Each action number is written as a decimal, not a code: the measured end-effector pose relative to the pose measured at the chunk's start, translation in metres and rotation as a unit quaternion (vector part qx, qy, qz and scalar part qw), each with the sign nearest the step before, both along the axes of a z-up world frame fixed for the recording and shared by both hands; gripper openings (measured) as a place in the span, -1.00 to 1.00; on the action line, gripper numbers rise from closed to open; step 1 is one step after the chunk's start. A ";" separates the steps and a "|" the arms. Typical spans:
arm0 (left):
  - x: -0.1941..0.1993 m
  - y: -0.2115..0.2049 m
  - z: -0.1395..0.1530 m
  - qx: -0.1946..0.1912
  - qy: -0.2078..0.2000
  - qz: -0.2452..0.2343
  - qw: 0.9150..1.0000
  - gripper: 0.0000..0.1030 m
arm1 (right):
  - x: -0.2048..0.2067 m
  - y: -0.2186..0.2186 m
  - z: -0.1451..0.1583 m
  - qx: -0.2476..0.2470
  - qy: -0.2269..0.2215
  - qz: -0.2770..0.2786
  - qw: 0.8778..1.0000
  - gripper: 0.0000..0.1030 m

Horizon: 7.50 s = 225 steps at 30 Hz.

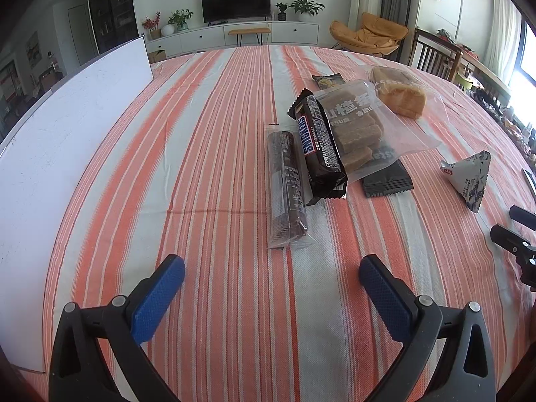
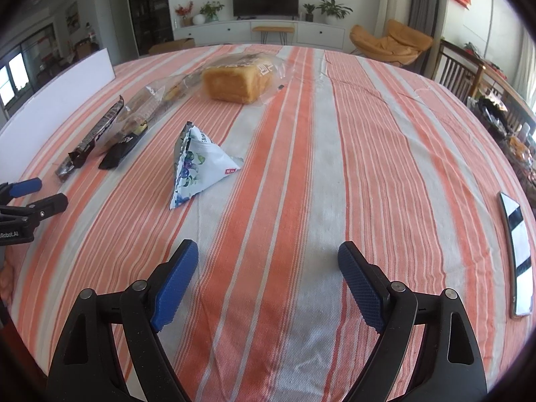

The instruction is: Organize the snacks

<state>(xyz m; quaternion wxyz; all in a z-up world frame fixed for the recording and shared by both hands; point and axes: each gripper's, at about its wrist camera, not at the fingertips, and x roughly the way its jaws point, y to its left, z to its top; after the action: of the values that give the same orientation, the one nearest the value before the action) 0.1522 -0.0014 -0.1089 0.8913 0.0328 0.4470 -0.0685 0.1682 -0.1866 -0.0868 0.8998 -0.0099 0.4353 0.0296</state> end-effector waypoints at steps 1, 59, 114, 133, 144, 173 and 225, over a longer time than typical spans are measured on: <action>0.000 0.000 0.000 -0.001 0.000 -0.001 1.000 1.00 | 0.000 0.000 0.000 0.000 0.000 0.000 1.000 0.72; 0.048 0.066 -0.004 0.002 0.006 0.080 0.997 1.00 | 0.059 0.048 0.008 -0.098 0.010 0.081 0.992 0.68; 0.048 0.064 -0.004 -0.002 0.005 0.081 0.997 0.99 | 0.042 0.147 0.020 -0.013 0.128 0.120 0.984 0.14; 0.042 0.094 0.015 -0.059 0.028 0.046 0.997 0.99 | 0.001 0.015 0.001 0.017 0.000 -0.009 1.000 0.66; 0.041 0.050 0.007 0.007 0.005 -0.006 1.000 -0.49 | -0.004 0.022 -0.001 0.001 0.005 0.000 1.000 0.81; 0.023 0.039 -0.002 0.005 0.013 0.017 1.000 0.89 | 0.049 0.011 0.001 0.024 0.010 -0.002 1.000 0.78; 0.028 0.043 -0.002 0.005 0.028 0.017 0.999 1.00 | 0.049 0.017 -0.001 0.001 0.016 0.000 1.000 0.85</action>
<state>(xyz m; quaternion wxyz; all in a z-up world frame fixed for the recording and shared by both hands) 0.1801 0.0412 -0.1108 0.8795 0.0275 0.4723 -0.0516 0.2170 -0.1701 -0.0880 0.8925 -0.0080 0.4499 0.0300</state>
